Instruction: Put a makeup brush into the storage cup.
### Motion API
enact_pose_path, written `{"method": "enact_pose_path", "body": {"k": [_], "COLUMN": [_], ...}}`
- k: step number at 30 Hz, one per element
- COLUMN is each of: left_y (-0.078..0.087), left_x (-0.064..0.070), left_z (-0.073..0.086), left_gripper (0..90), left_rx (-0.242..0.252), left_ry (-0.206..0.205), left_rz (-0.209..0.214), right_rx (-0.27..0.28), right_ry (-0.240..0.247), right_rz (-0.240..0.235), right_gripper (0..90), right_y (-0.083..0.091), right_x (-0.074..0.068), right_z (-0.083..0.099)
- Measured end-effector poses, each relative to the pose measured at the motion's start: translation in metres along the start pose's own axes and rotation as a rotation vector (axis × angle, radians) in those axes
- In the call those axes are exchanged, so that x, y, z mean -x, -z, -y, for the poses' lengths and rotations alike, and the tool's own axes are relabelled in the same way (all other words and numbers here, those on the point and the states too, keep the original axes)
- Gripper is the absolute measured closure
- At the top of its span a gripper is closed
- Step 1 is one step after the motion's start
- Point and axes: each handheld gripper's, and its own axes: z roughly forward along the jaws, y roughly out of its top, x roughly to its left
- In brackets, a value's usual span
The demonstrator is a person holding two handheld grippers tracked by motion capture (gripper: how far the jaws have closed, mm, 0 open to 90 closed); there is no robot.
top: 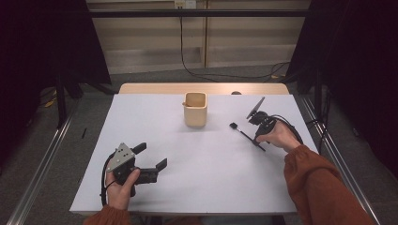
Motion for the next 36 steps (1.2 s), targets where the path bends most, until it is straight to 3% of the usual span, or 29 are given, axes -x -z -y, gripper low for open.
{"method": "enact_pose_path", "body": {"k": [21, 24, 30, 36], "left_y": [0.001, 0.001, 0.001, 0.001], "left_x": [-0.002, -0.001, -0.002, -0.003], "left_z": [0.0, 0.0, 0.0, 0.001], "left_gripper": [2.5, 2.4, 2.4, 2.1], "left_rx": [-0.001, -0.003, 0.001, -0.002], "left_ry": [0.009, 0.006, 0.007, 0.014], "left_rz": [0.001, 0.003, -0.001, -0.012], "right_rx": [0.067, 0.093, 0.16, 0.21], "right_ry": [-0.031, -0.034, -0.019, -0.034], "right_rz": [-0.045, -0.08, -0.092, -0.109], "right_gripper": [86.5, 86.5, 86.5, 86.5], "right_y": [0.008, 0.009, 0.015, 0.016], "right_x": [0.009, 0.008, 0.007, 0.006], "right_z": [0.016, 0.017, 0.02, 0.026]}}
